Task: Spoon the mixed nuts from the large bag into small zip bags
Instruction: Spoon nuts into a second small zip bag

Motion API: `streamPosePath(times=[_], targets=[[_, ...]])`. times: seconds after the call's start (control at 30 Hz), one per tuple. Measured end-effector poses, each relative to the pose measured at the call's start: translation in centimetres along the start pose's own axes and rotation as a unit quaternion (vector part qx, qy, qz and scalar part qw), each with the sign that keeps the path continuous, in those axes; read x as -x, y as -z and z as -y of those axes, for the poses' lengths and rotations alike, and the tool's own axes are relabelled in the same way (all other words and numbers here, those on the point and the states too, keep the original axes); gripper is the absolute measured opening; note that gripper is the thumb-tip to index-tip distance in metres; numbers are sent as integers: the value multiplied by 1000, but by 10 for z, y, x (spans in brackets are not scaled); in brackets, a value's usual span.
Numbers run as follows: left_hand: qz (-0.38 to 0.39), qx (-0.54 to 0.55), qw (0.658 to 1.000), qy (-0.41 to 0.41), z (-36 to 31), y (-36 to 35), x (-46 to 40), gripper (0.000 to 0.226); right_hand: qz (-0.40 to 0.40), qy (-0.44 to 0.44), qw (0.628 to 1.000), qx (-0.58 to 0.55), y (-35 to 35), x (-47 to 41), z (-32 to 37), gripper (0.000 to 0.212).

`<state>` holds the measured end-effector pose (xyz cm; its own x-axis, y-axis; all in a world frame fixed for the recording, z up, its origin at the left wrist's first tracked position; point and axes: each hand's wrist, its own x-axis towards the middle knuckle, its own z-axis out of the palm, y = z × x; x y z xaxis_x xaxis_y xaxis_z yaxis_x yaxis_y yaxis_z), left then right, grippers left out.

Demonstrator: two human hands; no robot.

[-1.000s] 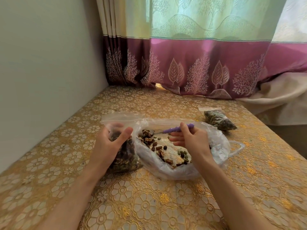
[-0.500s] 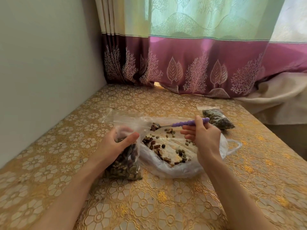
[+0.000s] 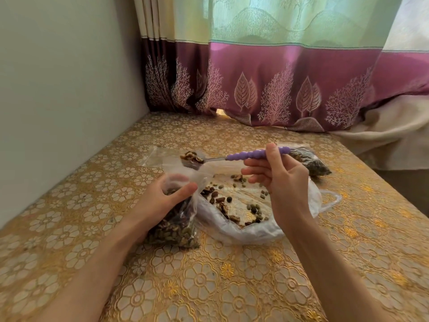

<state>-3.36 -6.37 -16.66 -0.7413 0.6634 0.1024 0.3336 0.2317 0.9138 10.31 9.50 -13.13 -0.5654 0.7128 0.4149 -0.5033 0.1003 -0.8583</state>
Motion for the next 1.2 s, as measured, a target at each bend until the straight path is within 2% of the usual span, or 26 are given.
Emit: streamPosePath(times=[0.13,0.17,0.27,0.3,0.37,0.43,0.53,0.6,0.7,0.87,0.93,1.07,1.2], targets=[[4,59,998,-11,-2,-1,3,84,47,10,999,-11,-2,2,0,32],[3,80,997,-14,-2,-1,2,84,51,7,999,-17,-1,2,0,30],[-3,113,993,-41,-3,-2,2,54,55,-14,997,-42,3,-1,0,26],[-5,121,991,-50,-3,-2,3,55,54,-24,997,-53,4,-2,-1,25],[-9,142,989,-47,-3,-3,4,74,50,-40,995,-74,6,-4,-2,25],[-22,158,986,-40,-3,-2,5,87,32,-55,993,-98,9,-5,-3,27],[-64,172,982,-56,-5,-1,4,92,-48,-80,989,-114,16,-10,-4,28],[-115,174,975,-76,-4,1,4,89,-98,-71,991,-63,22,-14,-6,30],[-182,151,968,-89,0,6,3,79,-130,-24,989,66,29,-14,-11,35],[-205,134,964,-104,0,6,3,62,-130,25,971,201,32,-16,-16,35],[-204,130,964,-111,0,6,2,56,-127,42,964,231,32,-16,-18,34],[-201,140,963,-112,0,5,0,65,-125,52,954,266,35,-17,-20,36],[-202,143,963,-112,-1,4,1,44,-105,41,960,255,33,-15,-21,38]])
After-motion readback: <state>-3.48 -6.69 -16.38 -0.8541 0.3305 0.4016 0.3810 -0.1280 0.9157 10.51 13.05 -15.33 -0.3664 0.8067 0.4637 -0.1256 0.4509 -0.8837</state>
